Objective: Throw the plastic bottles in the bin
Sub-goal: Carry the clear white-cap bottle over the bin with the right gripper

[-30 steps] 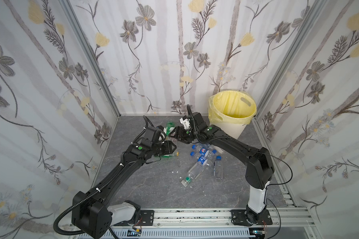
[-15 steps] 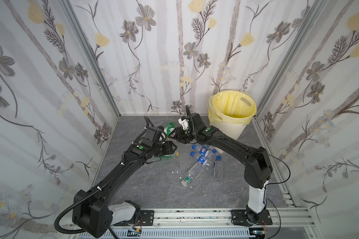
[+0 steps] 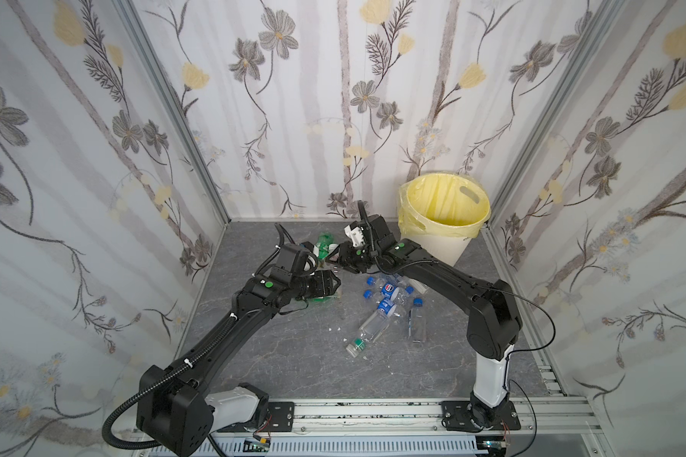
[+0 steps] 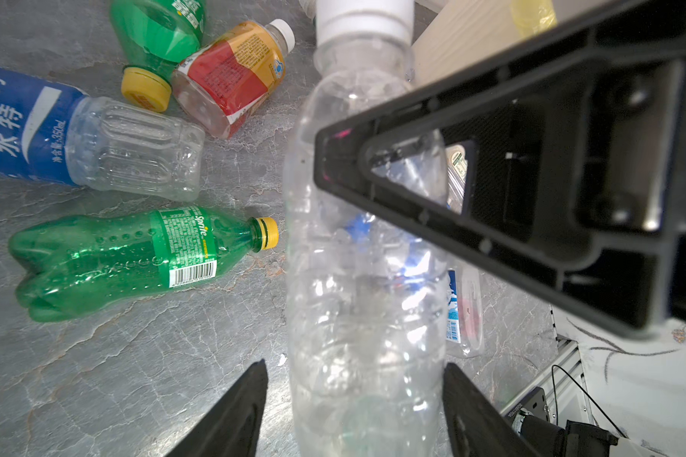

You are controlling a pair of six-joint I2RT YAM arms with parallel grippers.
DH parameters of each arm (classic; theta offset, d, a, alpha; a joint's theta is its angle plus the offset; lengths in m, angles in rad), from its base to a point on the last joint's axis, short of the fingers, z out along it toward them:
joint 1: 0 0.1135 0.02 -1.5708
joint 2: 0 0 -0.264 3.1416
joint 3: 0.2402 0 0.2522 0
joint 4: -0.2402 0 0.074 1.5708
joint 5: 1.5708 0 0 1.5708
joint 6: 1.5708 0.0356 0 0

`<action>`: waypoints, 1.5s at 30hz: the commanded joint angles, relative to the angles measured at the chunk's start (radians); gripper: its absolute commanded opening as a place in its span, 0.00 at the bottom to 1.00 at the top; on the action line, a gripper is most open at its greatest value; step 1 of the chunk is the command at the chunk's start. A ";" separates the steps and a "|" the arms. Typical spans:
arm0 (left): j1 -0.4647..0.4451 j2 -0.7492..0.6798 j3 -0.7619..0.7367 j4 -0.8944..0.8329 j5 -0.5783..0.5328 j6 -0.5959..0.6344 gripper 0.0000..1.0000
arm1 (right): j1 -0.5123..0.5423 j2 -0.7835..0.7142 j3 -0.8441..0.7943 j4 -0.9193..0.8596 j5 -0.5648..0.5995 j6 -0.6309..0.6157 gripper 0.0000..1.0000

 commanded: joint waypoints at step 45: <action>-0.301 0.537 1.062 0.011 -0.117 0.051 1.00 | -0.648 -0.365 0.576 -0.279 0.223 -0.204 0.45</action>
